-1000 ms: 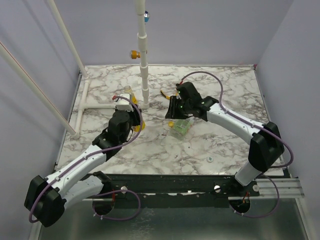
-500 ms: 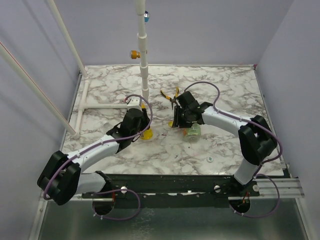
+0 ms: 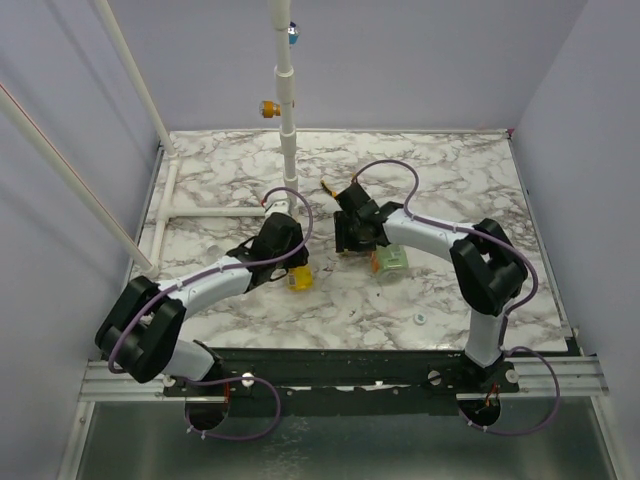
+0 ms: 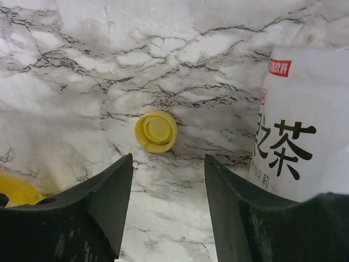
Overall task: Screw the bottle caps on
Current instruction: Place the plastic bottle at the center of the board, then adjust the bottle cap at the center of the board.
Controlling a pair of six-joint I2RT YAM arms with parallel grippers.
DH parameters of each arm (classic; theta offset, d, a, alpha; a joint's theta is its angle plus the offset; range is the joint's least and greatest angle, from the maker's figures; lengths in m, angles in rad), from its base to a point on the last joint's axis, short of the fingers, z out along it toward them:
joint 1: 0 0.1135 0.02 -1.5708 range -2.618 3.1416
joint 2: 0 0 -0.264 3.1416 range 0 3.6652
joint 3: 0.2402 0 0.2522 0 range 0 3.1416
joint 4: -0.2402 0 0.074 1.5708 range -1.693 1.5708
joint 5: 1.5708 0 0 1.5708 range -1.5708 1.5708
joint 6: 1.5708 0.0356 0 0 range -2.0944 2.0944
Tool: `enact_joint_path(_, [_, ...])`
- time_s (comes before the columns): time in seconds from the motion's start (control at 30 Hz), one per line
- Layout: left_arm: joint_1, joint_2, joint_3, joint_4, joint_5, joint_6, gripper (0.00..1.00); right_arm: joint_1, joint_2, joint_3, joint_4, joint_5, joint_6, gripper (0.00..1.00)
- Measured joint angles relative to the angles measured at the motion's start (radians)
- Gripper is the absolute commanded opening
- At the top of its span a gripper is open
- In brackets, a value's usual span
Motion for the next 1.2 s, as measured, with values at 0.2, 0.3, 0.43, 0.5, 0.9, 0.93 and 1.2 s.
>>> enact_joint_path(0.2, [0.021, 0.042, 0.018, -0.012, 0.032, -0.011, 0.67, 0.041, 0.041, 0.064, -0.028, 0.085, -0.020, 0.56])
enact_joint_path(0.3, [0.033, 0.071, 0.018, -0.039, 0.044, -0.011, 0.74, 0.056, 0.068, 0.089, -0.043, 0.115, -0.021, 0.48])
enact_joint_path(0.43, [0.045, 0.074, 0.018, -0.057, 0.052, -0.010, 0.81, 0.064, 0.101, 0.099, -0.063, 0.138, -0.020, 0.42])
enact_joint_path(0.5, [0.047, 0.074, 0.018, -0.062, 0.053, -0.006, 0.84, 0.065, 0.103, 0.098, -0.065, 0.142, -0.019, 0.37])
enact_joint_path(0.9, [0.051, 0.026, 0.045, -0.083, 0.077, 0.036, 0.88, 0.063, 0.008, -0.027, 0.008, 0.013, -0.019, 0.26])
enact_joint_path(0.93, [0.051, 0.016, 0.054, -0.085, 0.077, 0.041, 0.88, 0.063, -0.010, -0.040, 0.015, -0.013, -0.019, 0.29])
enact_joint_path(1.2, [0.053, -0.031, 0.089, -0.095, 0.083, 0.069, 0.88, 0.064, -0.034, 0.012, -0.037, 0.053, 0.011, 0.54])
